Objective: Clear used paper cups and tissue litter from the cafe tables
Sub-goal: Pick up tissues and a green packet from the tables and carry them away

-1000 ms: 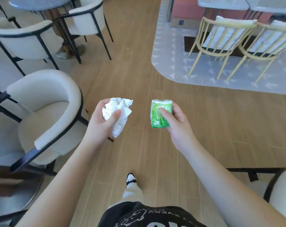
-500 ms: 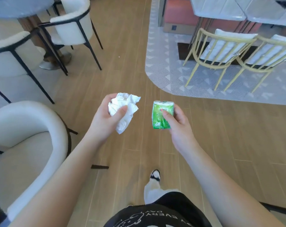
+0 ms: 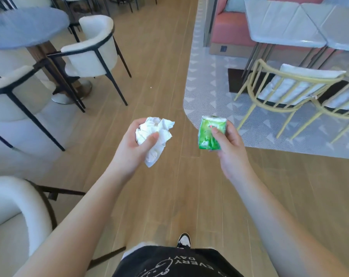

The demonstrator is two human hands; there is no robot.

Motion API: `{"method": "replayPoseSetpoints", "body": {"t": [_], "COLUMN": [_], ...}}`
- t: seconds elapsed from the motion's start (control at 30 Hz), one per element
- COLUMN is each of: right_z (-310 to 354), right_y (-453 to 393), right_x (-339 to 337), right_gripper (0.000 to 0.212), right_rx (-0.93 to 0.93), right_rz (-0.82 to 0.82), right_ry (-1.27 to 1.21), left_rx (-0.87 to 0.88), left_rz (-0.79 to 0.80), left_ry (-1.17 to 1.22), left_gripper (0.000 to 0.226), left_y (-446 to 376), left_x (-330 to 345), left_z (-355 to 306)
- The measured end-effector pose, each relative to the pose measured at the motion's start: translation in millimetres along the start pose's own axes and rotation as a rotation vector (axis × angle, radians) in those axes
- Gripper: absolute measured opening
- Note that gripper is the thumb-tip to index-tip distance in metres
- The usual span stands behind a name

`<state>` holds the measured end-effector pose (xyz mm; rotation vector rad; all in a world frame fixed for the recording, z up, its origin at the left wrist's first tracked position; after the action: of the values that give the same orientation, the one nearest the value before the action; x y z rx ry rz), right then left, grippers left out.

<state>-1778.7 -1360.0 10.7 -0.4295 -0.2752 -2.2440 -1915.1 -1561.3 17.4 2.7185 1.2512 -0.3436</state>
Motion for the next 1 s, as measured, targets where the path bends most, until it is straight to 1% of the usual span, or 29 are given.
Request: {"method": "replayPoseSetpoints", "body": {"t": [0.07, 0.17, 0.37, 0.5, 0.63, 0.77, 1.0], "right_z": [2.5, -8.0, -30.0, -32.3, -29.1, -27.4, -35.8], "right_y": [-33.4, -81.9, -187.1, -260.8, -329.7, -395.7, -520.0], "right_x": [5.7, 20.0, 54.0, 74.6, 89.7, 104.1, 97.2], "right_gripper": [0.020, 0.024, 0.018, 0.017, 0.017, 0.014, 0.018], "right_rx": [-0.014, -0.001, 0.021, 0.024, 0.008, 0.000, 0.016], "right_rz": [0.034, 0.059, 0.094, 0.055, -0.006, -0.008, 0.002], "right_ry": [0.009, 0.004, 0.037, 0.068, 0.081, 0.070, 0.036], "left_rx": [0.001, -0.018, -0.034, -0.042, -0.041, -0.037, -0.054], "left_rz": [-0.010, -0.020, -0.032, -0.036, 0.003, -0.012, -0.016], "left_ry": [-0.020, -0.019, -0.009, 0.042, 0.037, 0.038, 0.050], "left_gripper": [0.035, 0.035, 0.035, 0.037, 0.040, 0.044, 0.048], "left_y": [-33.2, -83.6, -198.5, -275.9, -348.1, -415.7, -546.6], "left_x": [-2.2, -6.8, -30.2, -53.4, -71.9, -86.3, -78.3], "left_z": [-0.1, 7.0, 27.8, 31.0, 30.8, 32.2, 36.1]}}
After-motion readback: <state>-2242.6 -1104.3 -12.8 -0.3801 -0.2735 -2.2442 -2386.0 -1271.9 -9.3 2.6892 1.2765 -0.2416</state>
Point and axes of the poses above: each hand's wrist, its own y-axis away from the middle knuckle, its own x-axis out of the palm, z = x × y, the point moved 5 cm from there along -y, towards the middle knuckle, and after that the axes turned 9 degrees about -y, right-handed, at the moved point
